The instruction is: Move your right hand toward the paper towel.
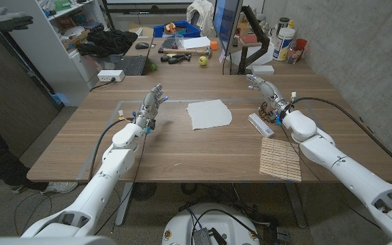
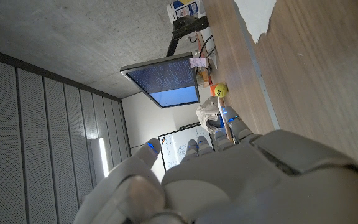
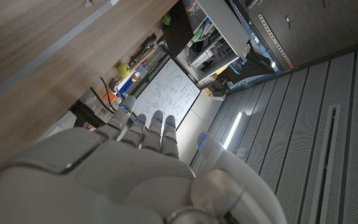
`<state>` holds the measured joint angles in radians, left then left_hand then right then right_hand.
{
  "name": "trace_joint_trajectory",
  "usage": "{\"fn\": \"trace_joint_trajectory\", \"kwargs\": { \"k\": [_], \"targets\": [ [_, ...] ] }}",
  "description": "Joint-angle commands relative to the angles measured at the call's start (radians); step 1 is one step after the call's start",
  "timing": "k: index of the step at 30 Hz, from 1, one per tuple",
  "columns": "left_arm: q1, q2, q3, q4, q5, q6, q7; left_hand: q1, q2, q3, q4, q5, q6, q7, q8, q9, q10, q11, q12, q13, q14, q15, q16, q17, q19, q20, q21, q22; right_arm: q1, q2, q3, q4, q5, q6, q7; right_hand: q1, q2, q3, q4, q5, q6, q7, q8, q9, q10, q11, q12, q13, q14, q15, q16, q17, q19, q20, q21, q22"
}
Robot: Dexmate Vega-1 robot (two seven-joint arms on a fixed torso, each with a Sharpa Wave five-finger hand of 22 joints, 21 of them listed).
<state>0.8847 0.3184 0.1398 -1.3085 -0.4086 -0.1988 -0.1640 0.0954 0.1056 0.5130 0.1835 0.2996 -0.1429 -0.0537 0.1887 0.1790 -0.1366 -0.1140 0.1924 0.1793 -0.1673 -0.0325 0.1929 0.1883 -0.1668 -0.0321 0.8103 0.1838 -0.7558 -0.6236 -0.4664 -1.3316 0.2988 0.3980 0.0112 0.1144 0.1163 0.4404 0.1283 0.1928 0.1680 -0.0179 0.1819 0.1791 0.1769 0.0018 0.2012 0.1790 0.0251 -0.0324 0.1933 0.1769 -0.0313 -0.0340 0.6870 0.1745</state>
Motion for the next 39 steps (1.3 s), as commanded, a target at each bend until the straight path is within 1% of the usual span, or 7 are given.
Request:
{"fn": "trace_joint_trajectory", "kwargs": {
  "k": [1, 21, 24, 39],
  "targets": [
    [-0.004, -0.002, -0.001, 0.003, 0.012, -0.002, -0.006, -0.009, 0.076, 0.006, 0.003, 0.000, -0.001, 0.002, 0.006, 0.005, -0.004, 0.000, 0.003, 0.002, -0.069, -0.043, 0.006, 0.005, -0.122, -0.058, 0.001, 0.001, 0.016, -0.017, -0.016, -0.014, -0.079, 0.015, -0.008, 0.010, 0.063, 0.003, -0.004, 0.005, 0.009, 0.000, 0.009, 0.005, 0.005, -0.009, 0.006, 0.004, -0.004, -0.041, -0.001, 0.003, -0.003, -0.113, -0.001, 0.002],
    [-0.008, 0.000, -0.004, 0.011, 0.019, -0.008, -0.012, -0.012, 0.075, 0.009, 0.003, -0.002, 0.000, -0.001, 0.006, 0.005, -0.004, 0.002, 0.003, 0.002, -0.069, -0.045, 0.006, 0.005, -0.121, -0.058, 0.000, 0.001, 0.033, -0.045, -0.037, -0.067, -0.210, 0.009, -0.022, 0.018, 0.065, 0.006, -0.005, 0.004, 0.006, -0.003, 0.007, 0.005, -0.006, -0.013, 0.002, 0.003, -0.013, -0.044, -0.004, 0.003, -0.010, -0.116, -0.010, 0.002],
    [-0.009, 0.000, -0.004, 0.013, 0.018, -0.010, -0.014, -0.013, 0.075, 0.009, 0.003, -0.002, 0.000, 0.000, 0.006, 0.005, -0.004, 0.002, 0.003, 0.002, -0.069, -0.045, 0.006, 0.005, -0.121, -0.058, 0.000, 0.001, 0.035, -0.046, -0.038, -0.071, -0.221, 0.013, -0.022, 0.019, 0.065, 0.006, -0.004, 0.004, 0.006, -0.002, 0.007, 0.005, -0.007, -0.011, 0.002, 0.003, -0.014, -0.043, -0.004, 0.003, -0.009, -0.117, -0.012, 0.002],
    [-0.007, 0.002, -0.008, 0.015, 0.018, -0.014, -0.016, -0.015, 0.075, 0.011, 0.003, -0.003, 0.001, -0.001, 0.006, 0.005, -0.004, 0.001, 0.003, 0.002, -0.068, -0.045, 0.006, 0.005, -0.121, -0.057, -0.001, 0.001, 0.052, -0.043, -0.050, -0.093, -0.278, 0.041, -0.013, 0.022, 0.066, 0.007, -0.004, 0.004, 0.003, -0.005, 0.006, 0.005, -0.013, -0.015, 0.001, 0.003, -0.019, -0.044, -0.004, 0.003, -0.012, -0.120, -0.017, 0.002]
  ]
}}
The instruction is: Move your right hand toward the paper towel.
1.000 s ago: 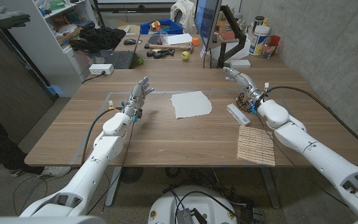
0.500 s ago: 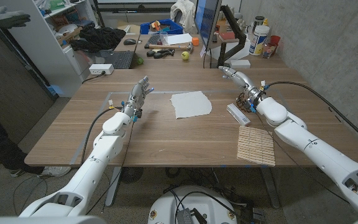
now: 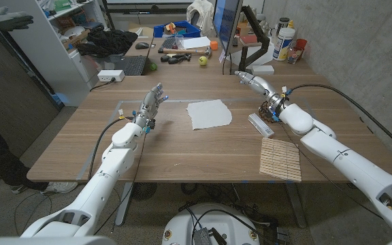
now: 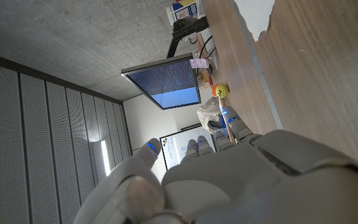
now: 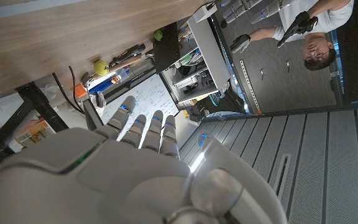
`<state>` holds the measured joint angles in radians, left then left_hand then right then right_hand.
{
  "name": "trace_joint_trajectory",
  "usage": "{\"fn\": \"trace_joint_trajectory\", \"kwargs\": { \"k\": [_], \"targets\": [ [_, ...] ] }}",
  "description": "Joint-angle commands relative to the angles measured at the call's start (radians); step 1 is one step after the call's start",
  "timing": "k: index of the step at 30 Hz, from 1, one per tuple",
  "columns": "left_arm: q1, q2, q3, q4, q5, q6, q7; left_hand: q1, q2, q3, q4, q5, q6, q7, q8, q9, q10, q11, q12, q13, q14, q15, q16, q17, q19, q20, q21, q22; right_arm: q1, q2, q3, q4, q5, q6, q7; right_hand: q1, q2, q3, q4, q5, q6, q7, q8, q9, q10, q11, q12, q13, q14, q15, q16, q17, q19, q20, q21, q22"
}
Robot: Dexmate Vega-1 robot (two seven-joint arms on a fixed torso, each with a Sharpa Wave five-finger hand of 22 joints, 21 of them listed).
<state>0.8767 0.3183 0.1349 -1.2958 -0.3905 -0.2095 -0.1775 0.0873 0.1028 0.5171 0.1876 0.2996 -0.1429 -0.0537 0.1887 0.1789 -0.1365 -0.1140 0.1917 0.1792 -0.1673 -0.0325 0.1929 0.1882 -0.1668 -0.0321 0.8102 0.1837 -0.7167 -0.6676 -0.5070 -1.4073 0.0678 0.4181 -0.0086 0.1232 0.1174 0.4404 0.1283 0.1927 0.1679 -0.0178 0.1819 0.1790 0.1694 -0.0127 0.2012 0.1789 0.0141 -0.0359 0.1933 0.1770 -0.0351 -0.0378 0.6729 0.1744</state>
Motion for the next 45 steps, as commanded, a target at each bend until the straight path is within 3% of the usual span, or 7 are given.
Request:
{"fn": "trace_joint_trajectory", "kwargs": {
  "k": [1, 45],
  "targets": [
    [0.001, 0.003, -0.004, 0.002, -0.001, -0.004, -0.003, -0.007, 0.078, 0.007, -0.001, -0.003, 0.001, -0.001, 0.005, 0.006, -0.004, 0.000, 0.004, 0.002, -0.068, -0.044, 0.006, 0.005, -0.121, -0.057, -0.001, 0.001, 0.016, 0.001, -0.011, -0.019, -0.056, 0.020, 0.006, 0.014, 0.065, 0.007, -0.004, 0.004, 0.003, -0.005, 0.006, 0.005, -0.005, -0.001, 0.001, 0.004, -0.009, -0.041, -0.004, 0.003, -0.009, -0.116, -0.004, 0.002],
    [0.025, 0.021, 0.007, -0.040, 0.021, -0.004, 0.014, -0.013, 0.077, 0.011, -0.001, -0.005, 0.011, -0.007, 0.008, 0.006, -0.001, -0.001, 0.004, 0.001, -0.066, -0.044, 0.006, 0.004, -0.122, -0.050, -0.004, 0.001, 0.047, -0.053, -0.051, -0.137, -0.386, -0.001, -0.002, 0.034, 0.066, 0.016, -0.011, 0.003, 0.008, -0.022, 0.008, 0.006, -0.005, -0.010, 0.003, 0.003, -0.009, -0.045, -0.003, 0.001, -0.004, -0.118, -0.015, 0.003]
  ]
}}
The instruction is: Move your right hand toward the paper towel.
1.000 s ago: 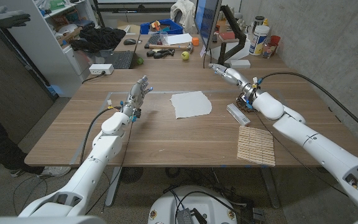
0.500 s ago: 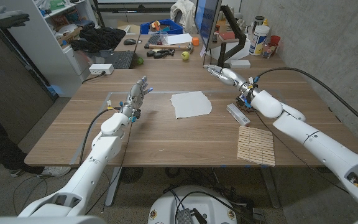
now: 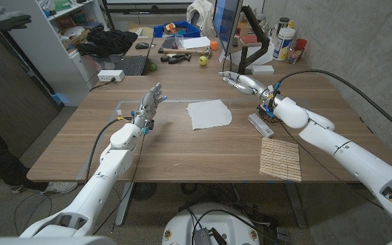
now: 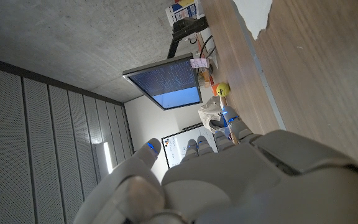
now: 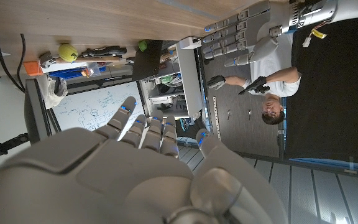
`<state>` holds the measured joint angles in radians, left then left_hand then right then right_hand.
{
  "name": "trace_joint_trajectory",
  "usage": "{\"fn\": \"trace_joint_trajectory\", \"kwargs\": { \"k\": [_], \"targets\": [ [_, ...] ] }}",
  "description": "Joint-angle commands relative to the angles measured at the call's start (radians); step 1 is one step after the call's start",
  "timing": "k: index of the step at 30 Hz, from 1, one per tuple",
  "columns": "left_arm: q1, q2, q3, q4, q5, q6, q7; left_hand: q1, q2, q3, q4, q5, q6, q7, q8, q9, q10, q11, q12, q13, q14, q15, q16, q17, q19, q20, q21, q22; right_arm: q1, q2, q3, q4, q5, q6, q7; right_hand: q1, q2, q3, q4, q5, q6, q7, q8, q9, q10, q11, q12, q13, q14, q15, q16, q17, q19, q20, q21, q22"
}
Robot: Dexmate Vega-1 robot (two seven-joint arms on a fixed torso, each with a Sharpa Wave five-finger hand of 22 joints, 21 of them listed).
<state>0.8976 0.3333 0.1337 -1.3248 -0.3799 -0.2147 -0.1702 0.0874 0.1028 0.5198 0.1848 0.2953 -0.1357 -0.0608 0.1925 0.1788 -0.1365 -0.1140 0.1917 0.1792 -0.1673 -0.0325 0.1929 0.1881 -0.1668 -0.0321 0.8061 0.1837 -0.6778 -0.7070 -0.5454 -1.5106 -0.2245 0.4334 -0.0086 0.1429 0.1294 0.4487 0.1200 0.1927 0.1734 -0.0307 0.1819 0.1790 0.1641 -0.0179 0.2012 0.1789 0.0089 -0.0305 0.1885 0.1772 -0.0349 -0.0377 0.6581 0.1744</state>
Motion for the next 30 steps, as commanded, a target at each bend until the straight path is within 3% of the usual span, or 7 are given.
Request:
{"fn": "trace_joint_trajectory", "kwargs": {
  "k": [1, 30],
  "targets": [
    [0.004, 0.008, 0.010, -0.012, 0.013, 0.002, 0.006, -0.013, 0.077, 0.009, 0.001, -0.001, 0.004, 0.000, 0.004, 0.006, -0.001, -0.001, 0.004, 0.001, -0.066, -0.045, 0.006, 0.004, -0.122, -0.050, 0.000, 0.002, 0.005, -0.014, -0.012, -0.045, -0.103, -0.033, -0.004, 0.014, 0.054, 0.007, -0.003, 0.003, 0.003, -0.009, 0.008, 0.006, 0.001, -0.006, 0.003, 0.003, -0.004, -0.050, 0.002, 0.001, -0.004, -0.119, -0.001, 0.003],
    [-0.010, 0.035, 0.022, 0.016, 0.026, -0.024, -0.009, -0.017, 0.076, 0.012, 0.001, -0.002, 0.004, -0.002, 0.002, 0.006, -0.005, -0.002, 0.002, 0.001, -0.068, -0.043, 0.005, 0.004, -0.122, -0.048, -0.003, 0.001, 0.062, -0.002, -0.080, -0.081, -0.254, -0.093, 0.060, 0.026, 0.053, 0.010, -0.004, 0.000, -0.007, -0.020, 0.005, 0.006, -0.013, -0.010, 0.000, 0.003, -0.013, -0.057, 0.000, 0.002, -0.007, -0.119, -0.011, 0.003]
  ]
}}
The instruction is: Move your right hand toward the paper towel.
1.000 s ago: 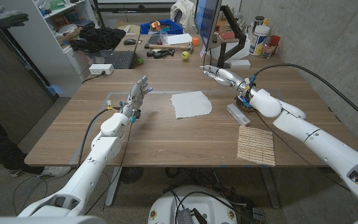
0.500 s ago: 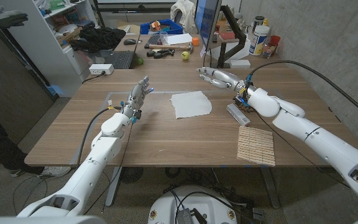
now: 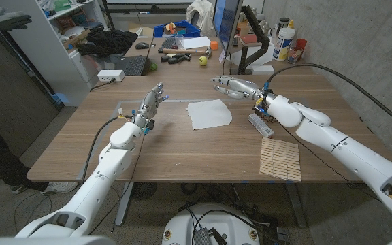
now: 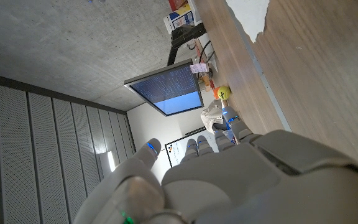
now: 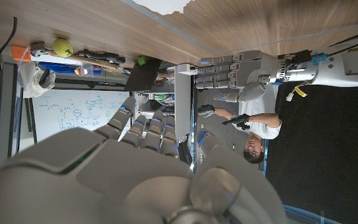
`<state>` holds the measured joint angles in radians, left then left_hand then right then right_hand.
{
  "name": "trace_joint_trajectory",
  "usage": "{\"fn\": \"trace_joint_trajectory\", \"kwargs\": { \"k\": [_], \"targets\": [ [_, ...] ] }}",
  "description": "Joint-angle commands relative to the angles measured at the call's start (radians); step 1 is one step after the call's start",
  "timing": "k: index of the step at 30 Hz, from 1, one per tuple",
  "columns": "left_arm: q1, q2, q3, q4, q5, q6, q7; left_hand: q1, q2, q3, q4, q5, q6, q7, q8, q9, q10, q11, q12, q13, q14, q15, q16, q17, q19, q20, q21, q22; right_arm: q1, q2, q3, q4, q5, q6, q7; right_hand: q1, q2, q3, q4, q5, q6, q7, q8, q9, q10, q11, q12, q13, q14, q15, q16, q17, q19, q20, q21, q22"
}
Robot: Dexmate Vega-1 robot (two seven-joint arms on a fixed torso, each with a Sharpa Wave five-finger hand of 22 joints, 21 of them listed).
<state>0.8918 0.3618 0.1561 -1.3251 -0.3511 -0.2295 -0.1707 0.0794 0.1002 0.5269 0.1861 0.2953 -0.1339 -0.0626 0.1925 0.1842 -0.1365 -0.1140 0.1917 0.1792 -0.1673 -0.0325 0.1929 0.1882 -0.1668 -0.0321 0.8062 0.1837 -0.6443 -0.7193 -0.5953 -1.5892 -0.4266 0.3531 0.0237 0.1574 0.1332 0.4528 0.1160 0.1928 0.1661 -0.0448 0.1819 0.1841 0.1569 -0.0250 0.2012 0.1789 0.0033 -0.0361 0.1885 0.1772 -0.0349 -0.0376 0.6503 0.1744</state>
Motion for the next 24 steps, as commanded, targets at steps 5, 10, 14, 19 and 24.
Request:
{"fn": "trace_joint_trajectory", "kwargs": {
  "k": [5, 10, 14, 19, 24],
  "targets": [
    [-0.007, 0.008, 0.000, 0.024, -0.003, -0.013, -0.012, -0.010, 0.078, 0.005, 0.000, -0.002, 0.002, 0.000, 0.002, 0.001, -0.005, 0.000, 0.003, 0.001, -0.068, -0.043, 0.005, 0.004, -0.122, -0.048, -0.004, 0.001, 0.037, 0.014, -0.040, -0.003, -0.067, -0.021, 0.037, 0.012, 0.048, 0.005, 0.000, -0.001, 0.001, -0.010, 0.005, 0.001, -0.006, -0.003, 0.000, 0.003, -0.009, -0.051, 0.000, 0.002, -0.007, -0.120, -0.005, 0.003],
    [-0.010, 0.009, 0.001, 0.032, -0.004, -0.015, -0.016, -0.010, 0.078, 0.006, 0.000, -0.002, 0.003, -0.001, 0.002, 0.001, -0.005, 0.001, 0.002, 0.001, -0.068, -0.044, 0.005, 0.004, -0.121, -0.049, -0.004, 0.001, 0.045, 0.017, -0.048, -0.009, -0.081, -0.039, 0.052, 0.012, 0.048, 0.005, 0.001, -0.001, 0.004, -0.011, 0.007, 0.001, -0.007, -0.005, 0.000, 0.003, -0.007, -0.052, 0.001, 0.002, -0.006, -0.120, -0.006, 0.003],
    [-0.012, 0.012, 0.002, 0.037, -0.001, -0.018, -0.018, -0.011, 0.078, 0.006, 0.000, -0.003, 0.004, 0.000, 0.003, 0.001, -0.006, 0.000, 0.002, 0.001, -0.068, -0.043, 0.005, 0.004, -0.121, -0.049, -0.005, 0.002, 0.053, 0.019, -0.057, -0.002, -0.089, -0.036, 0.060, 0.012, 0.049, 0.003, 0.004, -0.002, 0.024, -0.019, 0.014, 0.002, -0.004, -0.007, 0.002, 0.003, -0.003, -0.052, 0.004, 0.003, -0.002, -0.119, -0.006, 0.004],
    [-0.008, 0.015, 0.001, 0.037, -0.002, -0.017, -0.019, -0.011, 0.078, 0.006, 0.000, -0.003, 0.005, -0.001, 0.003, 0.001, -0.006, 0.000, 0.002, 0.001, -0.069, -0.043, 0.005, 0.004, -0.122, -0.048, -0.005, 0.002, 0.059, 0.022, -0.067, -0.007, -0.106, -0.047, 0.070, 0.012, 0.049, 0.003, 0.006, -0.002, 0.035, -0.023, 0.018, 0.002, -0.002, -0.006, 0.003, 0.003, 0.003, -0.052, 0.006, 0.003, 0.001, -0.118, -0.007, 0.004],
    [-0.004, 0.018, 0.000, 0.034, -0.001, -0.018, -0.019, -0.012, 0.078, 0.007, 0.000, -0.003, 0.007, -0.001, 0.003, 0.001, -0.006, 0.000, 0.003, 0.001, -0.068, -0.043, 0.005, 0.004, -0.122, -0.048, -0.006, 0.002, 0.065, 0.025, -0.076, -0.008, -0.119, -0.057, 0.079, 0.011, 0.049, 0.001, 0.007, -0.003, 0.037, -0.024, 0.018, 0.003, -0.001, -0.006, 0.004, 0.003, 0.005, -0.053, 0.007, 0.003, 0.003, -0.115, -0.008, 0.004]
  ]
}}
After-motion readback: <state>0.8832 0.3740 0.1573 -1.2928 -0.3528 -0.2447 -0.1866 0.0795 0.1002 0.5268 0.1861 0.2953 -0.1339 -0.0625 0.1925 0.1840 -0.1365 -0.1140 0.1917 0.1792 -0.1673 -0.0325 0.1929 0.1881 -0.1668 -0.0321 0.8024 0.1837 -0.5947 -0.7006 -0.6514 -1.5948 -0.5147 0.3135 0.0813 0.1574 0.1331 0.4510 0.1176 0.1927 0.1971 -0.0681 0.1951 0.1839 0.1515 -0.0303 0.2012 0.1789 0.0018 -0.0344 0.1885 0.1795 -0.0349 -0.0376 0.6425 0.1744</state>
